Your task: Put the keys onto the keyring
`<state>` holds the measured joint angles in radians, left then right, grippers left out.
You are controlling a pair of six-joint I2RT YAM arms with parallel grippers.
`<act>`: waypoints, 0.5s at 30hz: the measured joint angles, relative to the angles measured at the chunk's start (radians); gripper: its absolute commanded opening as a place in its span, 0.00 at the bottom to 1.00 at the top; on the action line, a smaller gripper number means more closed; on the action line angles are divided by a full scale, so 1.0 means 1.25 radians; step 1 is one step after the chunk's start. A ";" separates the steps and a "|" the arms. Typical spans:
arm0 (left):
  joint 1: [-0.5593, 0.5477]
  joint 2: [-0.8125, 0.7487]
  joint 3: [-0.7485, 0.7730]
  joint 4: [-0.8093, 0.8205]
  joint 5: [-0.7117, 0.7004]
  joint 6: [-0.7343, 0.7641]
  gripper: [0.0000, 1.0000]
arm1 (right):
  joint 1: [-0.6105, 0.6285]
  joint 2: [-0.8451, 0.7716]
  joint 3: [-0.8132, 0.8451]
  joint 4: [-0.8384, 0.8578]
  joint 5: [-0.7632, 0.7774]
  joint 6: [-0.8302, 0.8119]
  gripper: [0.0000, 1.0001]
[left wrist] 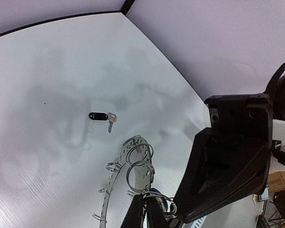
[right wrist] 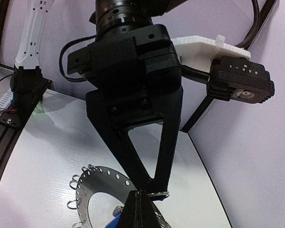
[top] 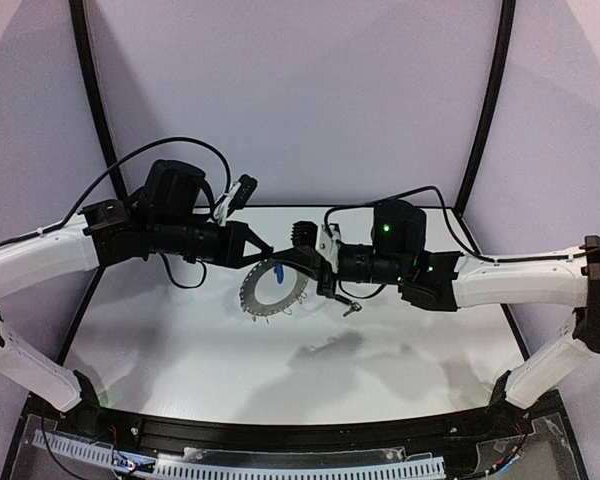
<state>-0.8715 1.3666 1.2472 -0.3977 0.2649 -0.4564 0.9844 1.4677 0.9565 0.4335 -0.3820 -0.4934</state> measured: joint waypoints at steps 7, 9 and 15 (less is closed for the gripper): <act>0.008 0.002 0.007 -0.031 -0.025 -0.019 0.01 | 0.009 0.027 0.017 -0.006 0.033 -0.013 0.00; 0.008 0.002 0.010 -0.046 -0.040 -0.028 0.01 | 0.020 0.037 0.017 0.002 0.061 -0.038 0.00; 0.008 0.005 0.031 -0.106 -0.087 -0.058 0.01 | 0.055 0.081 0.012 0.076 0.146 -0.103 0.00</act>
<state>-0.8612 1.3731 1.2854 -0.5301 0.1558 -0.5285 1.0527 1.5696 0.9718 0.5282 -0.1989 -0.6224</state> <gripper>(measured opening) 0.011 0.011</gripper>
